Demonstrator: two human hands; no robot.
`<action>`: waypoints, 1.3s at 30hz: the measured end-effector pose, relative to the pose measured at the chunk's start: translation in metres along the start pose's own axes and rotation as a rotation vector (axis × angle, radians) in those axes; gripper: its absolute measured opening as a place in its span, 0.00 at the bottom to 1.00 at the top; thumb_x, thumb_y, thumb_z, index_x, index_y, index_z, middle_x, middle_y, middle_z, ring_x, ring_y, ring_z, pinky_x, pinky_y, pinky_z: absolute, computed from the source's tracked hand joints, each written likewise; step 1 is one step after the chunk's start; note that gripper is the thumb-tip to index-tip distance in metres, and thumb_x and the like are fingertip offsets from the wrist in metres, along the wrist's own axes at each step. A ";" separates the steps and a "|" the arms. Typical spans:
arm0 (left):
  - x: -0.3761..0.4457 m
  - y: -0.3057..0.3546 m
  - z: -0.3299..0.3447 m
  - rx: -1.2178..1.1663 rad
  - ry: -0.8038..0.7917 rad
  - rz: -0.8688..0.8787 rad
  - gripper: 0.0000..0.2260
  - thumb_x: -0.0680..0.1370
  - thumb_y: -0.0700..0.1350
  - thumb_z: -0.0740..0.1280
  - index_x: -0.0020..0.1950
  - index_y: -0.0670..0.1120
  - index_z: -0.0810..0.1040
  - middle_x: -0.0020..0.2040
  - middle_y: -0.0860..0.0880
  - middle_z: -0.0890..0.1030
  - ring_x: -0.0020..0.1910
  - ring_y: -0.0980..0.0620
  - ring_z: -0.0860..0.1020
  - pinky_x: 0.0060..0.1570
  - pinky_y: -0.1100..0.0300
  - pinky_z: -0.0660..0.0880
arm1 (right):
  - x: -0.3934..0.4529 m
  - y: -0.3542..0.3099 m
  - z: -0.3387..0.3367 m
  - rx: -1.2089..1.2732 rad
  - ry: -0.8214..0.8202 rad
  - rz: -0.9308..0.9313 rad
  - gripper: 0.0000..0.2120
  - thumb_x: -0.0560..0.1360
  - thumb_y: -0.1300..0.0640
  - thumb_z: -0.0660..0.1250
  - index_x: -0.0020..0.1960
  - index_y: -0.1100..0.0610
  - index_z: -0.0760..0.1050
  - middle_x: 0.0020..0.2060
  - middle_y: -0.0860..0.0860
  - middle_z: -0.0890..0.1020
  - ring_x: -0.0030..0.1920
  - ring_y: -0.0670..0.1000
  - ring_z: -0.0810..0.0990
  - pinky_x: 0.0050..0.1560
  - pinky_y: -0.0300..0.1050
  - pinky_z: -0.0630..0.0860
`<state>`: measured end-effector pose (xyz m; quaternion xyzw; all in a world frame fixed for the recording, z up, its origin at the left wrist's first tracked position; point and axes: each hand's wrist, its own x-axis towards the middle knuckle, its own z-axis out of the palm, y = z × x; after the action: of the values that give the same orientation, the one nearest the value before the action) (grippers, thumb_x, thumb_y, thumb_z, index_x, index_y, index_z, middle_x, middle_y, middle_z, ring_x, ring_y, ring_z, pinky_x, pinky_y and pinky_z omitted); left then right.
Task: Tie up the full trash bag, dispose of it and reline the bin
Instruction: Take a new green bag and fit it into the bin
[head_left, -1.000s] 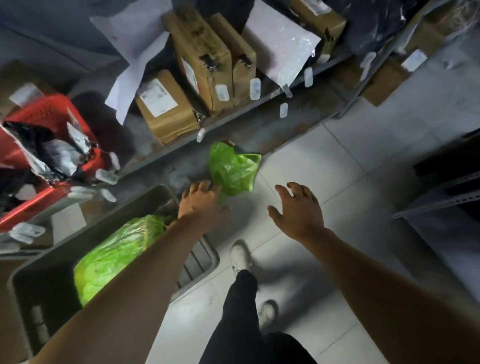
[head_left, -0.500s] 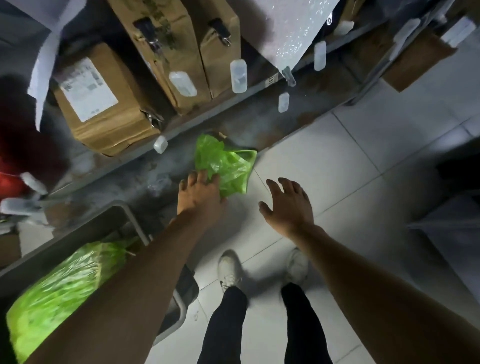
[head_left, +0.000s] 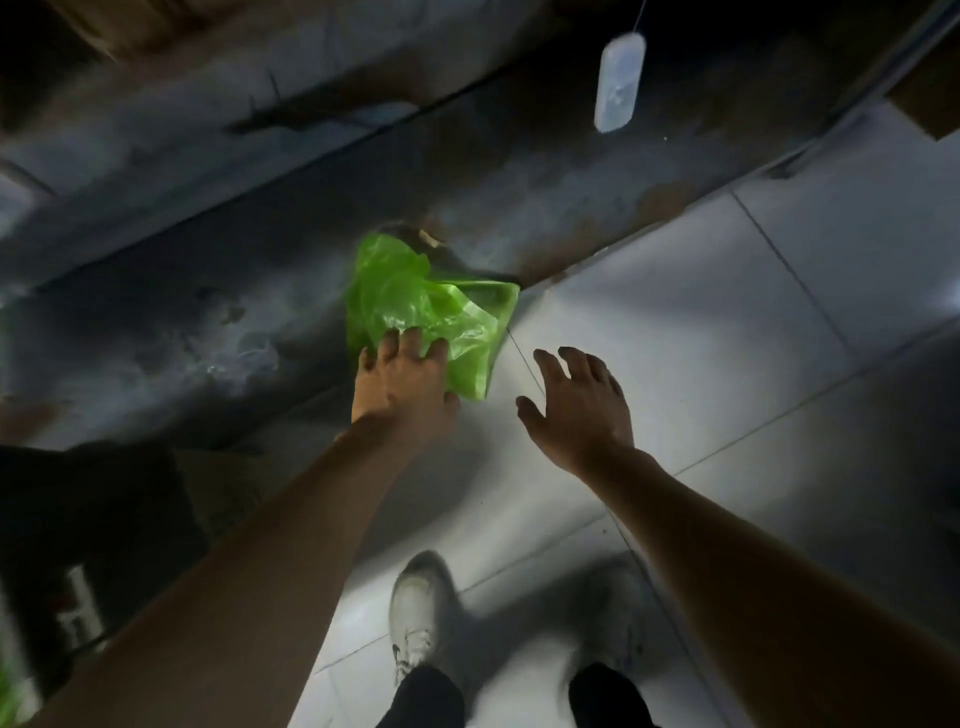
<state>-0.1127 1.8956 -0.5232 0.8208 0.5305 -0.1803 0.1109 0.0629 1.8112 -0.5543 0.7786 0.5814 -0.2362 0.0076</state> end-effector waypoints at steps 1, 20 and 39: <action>0.012 -0.001 0.014 0.006 0.001 0.001 0.28 0.73 0.55 0.66 0.72 0.50 0.66 0.71 0.45 0.66 0.70 0.40 0.64 0.68 0.43 0.64 | 0.009 0.004 0.015 0.003 -0.002 0.002 0.31 0.77 0.41 0.60 0.76 0.51 0.60 0.74 0.55 0.65 0.74 0.58 0.61 0.73 0.56 0.62; 0.174 0.013 0.141 0.005 0.097 0.035 0.31 0.75 0.43 0.64 0.78 0.52 0.58 0.77 0.43 0.58 0.74 0.40 0.58 0.69 0.41 0.63 | 0.135 0.046 0.161 0.052 0.109 -0.058 0.29 0.78 0.42 0.61 0.76 0.53 0.63 0.73 0.55 0.67 0.73 0.57 0.63 0.70 0.53 0.64; 0.037 -0.021 0.026 -0.225 0.261 0.063 0.06 0.79 0.43 0.63 0.51 0.45 0.78 0.52 0.43 0.78 0.49 0.37 0.79 0.41 0.46 0.75 | 0.024 0.012 0.035 0.039 0.045 -0.049 0.27 0.78 0.45 0.61 0.74 0.52 0.64 0.71 0.54 0.67 0.72 0.57 0.63 0.66 0.51 0.66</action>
<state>-0.1227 1.9251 -0.5622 0.8360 0.5311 -0.0081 0.1378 0.0667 1.8188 -0.5978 0.7693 0.5955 -0.2301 -0.0263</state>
